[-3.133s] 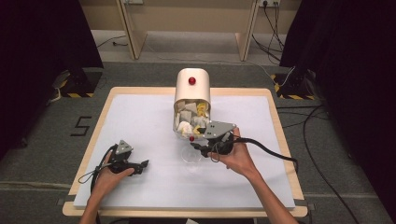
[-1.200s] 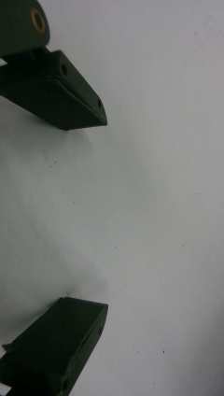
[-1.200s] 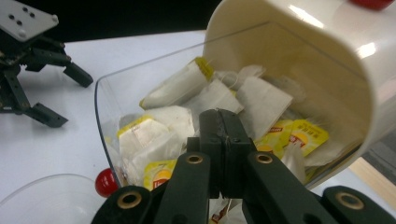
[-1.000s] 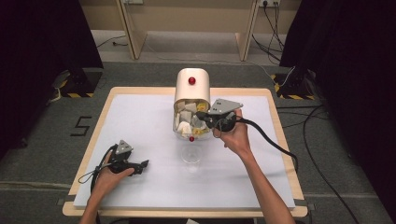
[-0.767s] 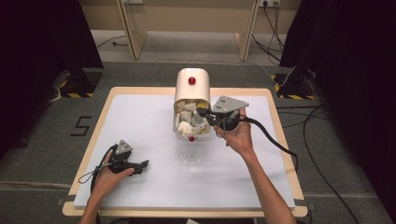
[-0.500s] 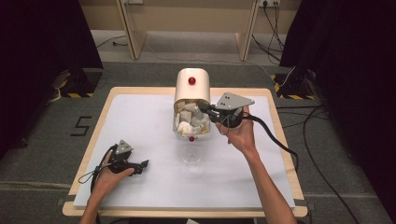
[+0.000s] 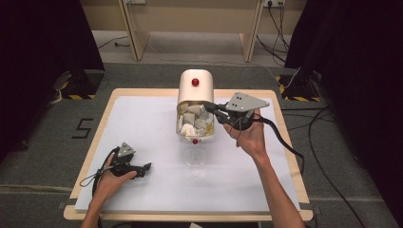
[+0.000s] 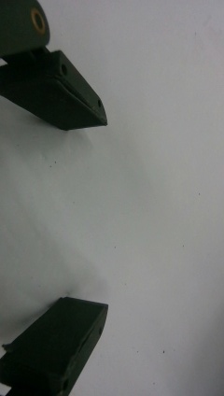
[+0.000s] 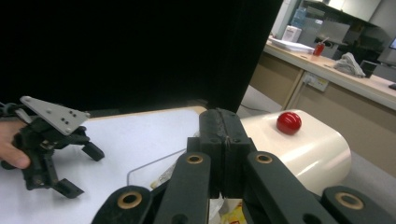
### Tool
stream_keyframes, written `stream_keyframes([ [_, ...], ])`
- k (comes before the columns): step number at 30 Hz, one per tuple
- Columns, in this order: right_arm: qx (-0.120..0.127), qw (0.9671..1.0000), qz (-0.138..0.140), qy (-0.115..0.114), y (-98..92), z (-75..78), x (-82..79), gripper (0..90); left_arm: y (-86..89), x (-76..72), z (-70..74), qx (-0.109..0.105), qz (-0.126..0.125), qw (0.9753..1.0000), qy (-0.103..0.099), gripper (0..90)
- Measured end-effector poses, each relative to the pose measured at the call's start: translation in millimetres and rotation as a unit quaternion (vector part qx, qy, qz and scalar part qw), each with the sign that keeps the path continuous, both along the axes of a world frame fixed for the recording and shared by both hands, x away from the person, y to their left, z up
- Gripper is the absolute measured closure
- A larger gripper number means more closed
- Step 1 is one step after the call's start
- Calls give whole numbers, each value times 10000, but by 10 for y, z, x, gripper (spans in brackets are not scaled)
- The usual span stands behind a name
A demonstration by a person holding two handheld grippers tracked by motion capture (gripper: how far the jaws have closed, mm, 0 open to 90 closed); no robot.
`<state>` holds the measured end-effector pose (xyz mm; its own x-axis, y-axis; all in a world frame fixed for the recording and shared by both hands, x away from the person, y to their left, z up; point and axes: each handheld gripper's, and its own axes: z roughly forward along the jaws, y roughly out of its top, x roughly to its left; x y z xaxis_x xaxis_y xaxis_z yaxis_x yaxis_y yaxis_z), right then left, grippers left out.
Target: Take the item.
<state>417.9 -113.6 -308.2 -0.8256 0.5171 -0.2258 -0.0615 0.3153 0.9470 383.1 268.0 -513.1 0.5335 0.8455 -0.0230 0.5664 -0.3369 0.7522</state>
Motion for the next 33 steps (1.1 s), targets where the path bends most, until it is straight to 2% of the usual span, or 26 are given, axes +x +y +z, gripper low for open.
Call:
stream_keyframes([
  [5,-1,9999,124,-81,23,51,-124,900,2,0,1,11,-7,10000,3,84],
  [13,-185,9991,316,-189,129,41,-289,900,0,-1,1,-1,-1,10000,3,84],
  [27,-464,9975,507,-161,199,-70,-428,900,0,-1,1,-2,0,10000,3,84],
  [33,-709,9952,649,-155,292,-186,-450,899,0,-1,1,-2,-1,10000,3,84],
])
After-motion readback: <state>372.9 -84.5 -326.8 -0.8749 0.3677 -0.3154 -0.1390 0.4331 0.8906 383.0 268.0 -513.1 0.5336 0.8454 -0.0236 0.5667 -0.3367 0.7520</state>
